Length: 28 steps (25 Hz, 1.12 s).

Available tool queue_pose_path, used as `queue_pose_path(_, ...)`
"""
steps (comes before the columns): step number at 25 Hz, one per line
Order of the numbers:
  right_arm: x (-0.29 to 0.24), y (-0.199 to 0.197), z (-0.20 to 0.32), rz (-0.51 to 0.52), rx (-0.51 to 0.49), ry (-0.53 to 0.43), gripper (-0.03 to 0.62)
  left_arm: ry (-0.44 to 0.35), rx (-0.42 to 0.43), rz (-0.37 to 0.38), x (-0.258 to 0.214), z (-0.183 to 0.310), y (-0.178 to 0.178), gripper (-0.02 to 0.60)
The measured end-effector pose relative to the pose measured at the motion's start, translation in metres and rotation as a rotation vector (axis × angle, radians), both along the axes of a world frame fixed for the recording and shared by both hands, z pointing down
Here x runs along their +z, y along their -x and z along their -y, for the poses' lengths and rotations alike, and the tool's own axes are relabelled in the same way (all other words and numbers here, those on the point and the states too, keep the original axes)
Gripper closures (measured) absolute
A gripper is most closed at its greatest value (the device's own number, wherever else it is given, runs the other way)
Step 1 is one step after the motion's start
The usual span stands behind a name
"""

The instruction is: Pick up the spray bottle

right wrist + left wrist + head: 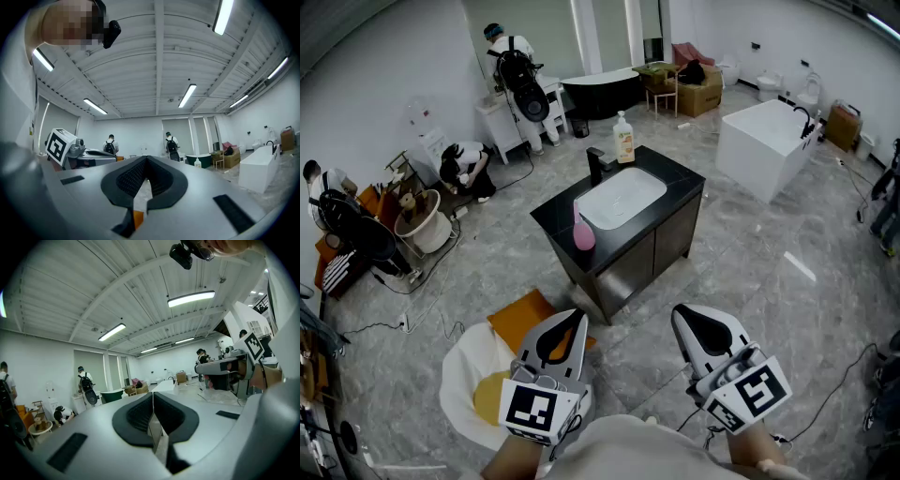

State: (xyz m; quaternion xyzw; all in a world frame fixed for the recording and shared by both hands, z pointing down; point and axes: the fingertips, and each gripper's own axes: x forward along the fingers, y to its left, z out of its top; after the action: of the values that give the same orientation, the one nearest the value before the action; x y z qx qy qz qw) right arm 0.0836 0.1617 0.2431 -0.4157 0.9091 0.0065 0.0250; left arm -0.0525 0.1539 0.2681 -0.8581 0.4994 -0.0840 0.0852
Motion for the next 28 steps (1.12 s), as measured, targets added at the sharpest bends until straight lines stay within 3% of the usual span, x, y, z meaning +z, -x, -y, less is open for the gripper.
queue_pose_path(22,0.015,-0.048,-0.013,-0.020,-0.049,0.027,0.565,0.026,-0.020,0.001,0.014,-0.014,-0.055,0.560)
queue_pose_path(28,0.026,-0.057,-0.025,-0.101,-0.039,0.002,0.565,0.047,-0.058,-0.025,0.024,-0.025,-0.059,0.560)
